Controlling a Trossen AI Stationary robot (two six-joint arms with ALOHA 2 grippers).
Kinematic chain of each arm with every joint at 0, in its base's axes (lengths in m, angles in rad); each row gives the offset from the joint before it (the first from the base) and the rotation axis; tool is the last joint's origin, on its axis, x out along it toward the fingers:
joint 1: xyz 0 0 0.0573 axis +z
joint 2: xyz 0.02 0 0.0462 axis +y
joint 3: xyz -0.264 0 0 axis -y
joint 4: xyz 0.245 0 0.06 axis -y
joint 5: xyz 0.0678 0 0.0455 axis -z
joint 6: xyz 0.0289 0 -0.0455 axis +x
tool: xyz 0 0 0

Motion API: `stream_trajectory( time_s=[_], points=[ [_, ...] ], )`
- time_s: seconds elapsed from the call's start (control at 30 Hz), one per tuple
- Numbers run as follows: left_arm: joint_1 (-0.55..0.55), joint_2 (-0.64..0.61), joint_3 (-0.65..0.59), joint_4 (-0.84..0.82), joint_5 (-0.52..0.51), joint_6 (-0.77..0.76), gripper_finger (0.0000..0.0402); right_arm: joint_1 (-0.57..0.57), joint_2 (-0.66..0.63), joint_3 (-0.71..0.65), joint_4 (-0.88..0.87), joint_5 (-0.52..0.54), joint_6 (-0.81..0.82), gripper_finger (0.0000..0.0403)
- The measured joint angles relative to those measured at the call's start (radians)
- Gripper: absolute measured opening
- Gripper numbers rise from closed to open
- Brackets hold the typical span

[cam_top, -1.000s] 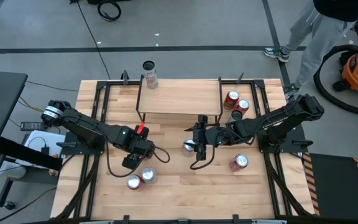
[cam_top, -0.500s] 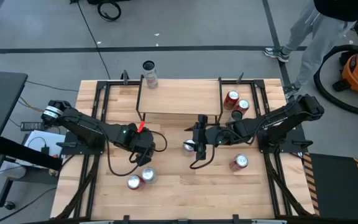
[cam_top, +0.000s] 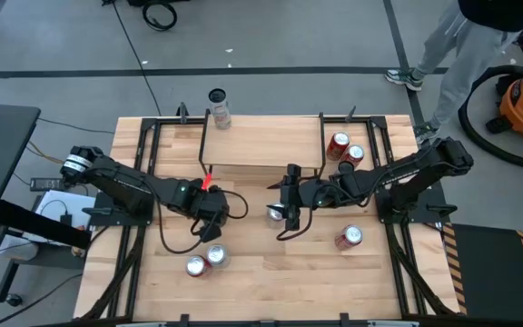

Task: Place canned beverage on shelf
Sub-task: Put the top left orange soda can on the shelf

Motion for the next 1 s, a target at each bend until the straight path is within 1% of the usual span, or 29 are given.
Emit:
stream_trajectory(
  time_s=[0.1, 0.33, 0.47, 0.6, 0.73, 0.87, 1.0],
  points=[
    [0.000, 0.000, 0.012, -0.015, -0.001, 0.109, 0.0376, 0.001, 0.000, 0.000, 0.001, 0.000, -0.004, 0.0252],
    [-0.001, 0.000, 0.017, -0.068, -0.003, 0.433, 0.0377, 0.001, 0.000, 0.000, 0.004, 0.000, -0.001, 0.0252],
    [-0.003, 0.000, 0.017, -0.086, -0.007, 0.542, 0.0377, 0.011, 0.000, 0.000, 0.004, 0.000, 0.000, 0.0252],
    [-0.003, 0.000, 0.015, -0.079, -0.019, 0.618, 0.0377, 0.014, 0.000, 0.000, 0.003, 0.000, -0.001, 0.0252],
    [0.006, 0.000, -0.002, -0.035, -0.019, 0.670, 0.0377, 0.012, 0.000, 0.000, 0.003, 0.000, -0.003, 0.0252],
    [0.010, 0.000, -0.002, 0.002, -0.002, 0.650, 0.0367, 0.012, 0.000, 0.000, 0.003, 0.000, 0.000, 0.0252],
    [0.010, 0.000, -0.002, -0.004, 0.005, 0.576, 0.0338, 0.019, 0.000, 0.000, 0.003, 0.000, 0.016, 0.0252]
  ],
)
